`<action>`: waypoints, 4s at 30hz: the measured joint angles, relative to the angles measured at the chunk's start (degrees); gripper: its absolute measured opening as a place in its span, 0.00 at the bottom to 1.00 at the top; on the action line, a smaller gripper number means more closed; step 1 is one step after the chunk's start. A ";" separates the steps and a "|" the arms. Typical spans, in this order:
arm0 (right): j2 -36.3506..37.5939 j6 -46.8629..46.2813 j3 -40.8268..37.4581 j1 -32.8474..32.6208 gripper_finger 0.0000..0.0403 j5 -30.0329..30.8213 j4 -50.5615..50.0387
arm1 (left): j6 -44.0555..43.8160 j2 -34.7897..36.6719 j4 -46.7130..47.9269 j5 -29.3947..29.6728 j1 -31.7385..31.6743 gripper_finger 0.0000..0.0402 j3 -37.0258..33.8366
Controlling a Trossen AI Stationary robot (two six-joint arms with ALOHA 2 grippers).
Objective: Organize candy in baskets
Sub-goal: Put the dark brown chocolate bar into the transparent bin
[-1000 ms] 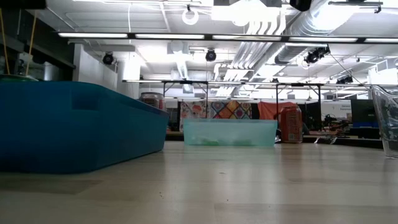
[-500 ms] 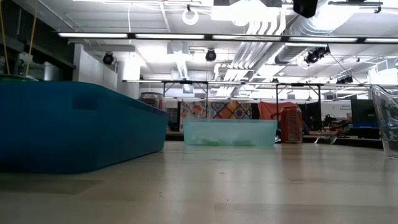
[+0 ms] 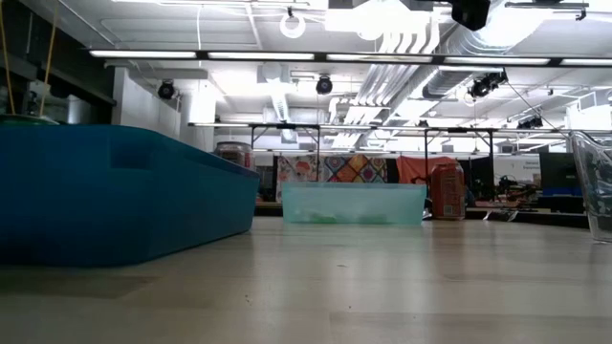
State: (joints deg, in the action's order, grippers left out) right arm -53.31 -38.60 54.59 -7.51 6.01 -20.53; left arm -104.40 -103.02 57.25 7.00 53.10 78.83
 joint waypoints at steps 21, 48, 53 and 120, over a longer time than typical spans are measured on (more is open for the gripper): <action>-0.01 0.04 0.00 0.00 0.64 0.00 -4.53 | -11.04 -8.71 -7.56 -2.08 -1.92 0.52 -0.74; 0.01 1.56 0.00 0.02 0.64 0.03 -7.69 | -16.63 -9.27 0.37 -11.10 -1.03 0.52 -2.89; -0.01 1.56 0.00 0.02 0.64 0.01 -7.72 | -15.82 -8.94 -5.37 -12.48 -1.17 0.52 -7.13; -29.34 37.13 9.64 -6.67 0.54 -9.56 18.18 | 91.14 17.84 -40.53 -16.98 -40.39 0.00 -8.70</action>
State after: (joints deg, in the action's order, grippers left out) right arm -82.65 -1.47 64.23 -14.18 -3.55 -2.36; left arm -13.26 -85.18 16.73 -9.98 12.71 70.13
